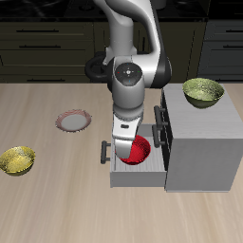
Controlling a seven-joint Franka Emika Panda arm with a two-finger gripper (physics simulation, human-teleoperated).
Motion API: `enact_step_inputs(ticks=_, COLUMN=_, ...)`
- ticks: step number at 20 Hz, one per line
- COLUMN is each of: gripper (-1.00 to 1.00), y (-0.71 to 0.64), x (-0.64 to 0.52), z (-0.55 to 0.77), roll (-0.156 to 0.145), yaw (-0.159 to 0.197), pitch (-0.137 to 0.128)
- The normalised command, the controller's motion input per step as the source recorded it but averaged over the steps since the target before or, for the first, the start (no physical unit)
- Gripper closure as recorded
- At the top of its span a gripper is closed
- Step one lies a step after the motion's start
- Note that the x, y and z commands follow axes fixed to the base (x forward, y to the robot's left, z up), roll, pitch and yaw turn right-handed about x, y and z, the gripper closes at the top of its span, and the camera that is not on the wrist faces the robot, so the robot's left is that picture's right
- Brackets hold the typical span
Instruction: Place the red bowl on the plate
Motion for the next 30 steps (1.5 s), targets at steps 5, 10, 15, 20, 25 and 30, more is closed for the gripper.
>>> enact_step_inputs(ticks=5, gripper=1.0, y=-0.06, x=-0.02, z=0.07, roll=-0.008, yaw=0.001, pitch=-0.008)
enact_step_inputs(ticks=10, gripper=1.0, y=-0.03, x=-0.07, z=0.31, roll=-0.026, yaw=-0.023, pitch=-0.041)
enact_step_inputs(ticks=15, gripper=1.0, y=-0.01, x=-0.12, z=0.37, roll=-0.023, yaw=-0.069, pitch=-0.043)
enact_step_inputs(ticks=20, gripper=1.0, y=0.06, x=-0.15, z=0.38, roll=-0.007, yaw=-0.015, pitch=-0.044)
enact_step_inputs(ticks=25, gripper=1.0, y=-0.06, x=-0.15, z=0.36, roll=-0.025, yaw=-0.146, pitch=-0.011)
enact_step_inputs(ticks=30, gripper=1.0, y=-0.28, x=-0.12, z=0.28, roll=-0.078, yaw=-0.332, pitch=-0.043)
